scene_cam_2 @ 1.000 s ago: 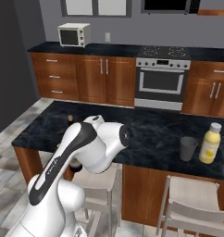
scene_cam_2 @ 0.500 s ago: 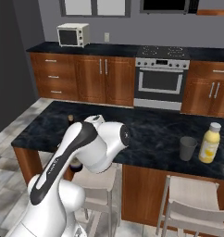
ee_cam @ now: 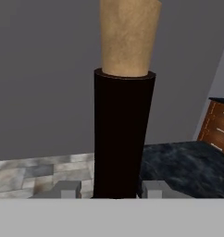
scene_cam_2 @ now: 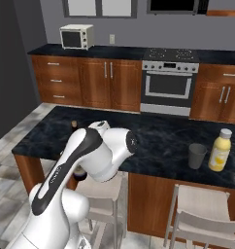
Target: There is a wine glass and glass cup on the dining counter. Place the wine bottle next to the wine glass and the juice bottle next to the glass cup.
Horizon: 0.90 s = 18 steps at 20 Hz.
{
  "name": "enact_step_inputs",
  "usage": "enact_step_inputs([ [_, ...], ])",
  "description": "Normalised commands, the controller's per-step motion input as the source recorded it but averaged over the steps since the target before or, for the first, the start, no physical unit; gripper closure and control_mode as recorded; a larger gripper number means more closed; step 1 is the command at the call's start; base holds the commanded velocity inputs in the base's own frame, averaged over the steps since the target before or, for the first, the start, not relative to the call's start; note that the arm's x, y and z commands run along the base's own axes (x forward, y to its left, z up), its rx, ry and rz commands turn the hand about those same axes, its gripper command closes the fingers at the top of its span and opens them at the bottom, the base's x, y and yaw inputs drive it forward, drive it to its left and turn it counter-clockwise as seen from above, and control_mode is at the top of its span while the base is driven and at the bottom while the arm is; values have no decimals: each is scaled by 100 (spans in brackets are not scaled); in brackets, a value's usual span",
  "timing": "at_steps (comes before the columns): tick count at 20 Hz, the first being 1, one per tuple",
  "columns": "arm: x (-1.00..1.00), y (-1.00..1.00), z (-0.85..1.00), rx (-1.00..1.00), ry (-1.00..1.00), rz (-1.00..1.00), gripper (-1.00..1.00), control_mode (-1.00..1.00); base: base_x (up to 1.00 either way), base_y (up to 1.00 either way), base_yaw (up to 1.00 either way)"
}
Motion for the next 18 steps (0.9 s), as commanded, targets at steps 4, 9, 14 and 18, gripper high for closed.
enact_step_inputs([
  [4, 0, 0, 0, 0, 0, 0, 100, 100, 1, 0, 0],
  [9, 22, -4, 0, 0, 1, -4, 100, -100, 0, 0, 0],
  [14, 26, -20, 0, 0, 0, -5, 100, -100, 0, 0, 0],
  [18, 27, -26, 0, 0, 0, 0, 100, -100, 0, 0, 0],
])
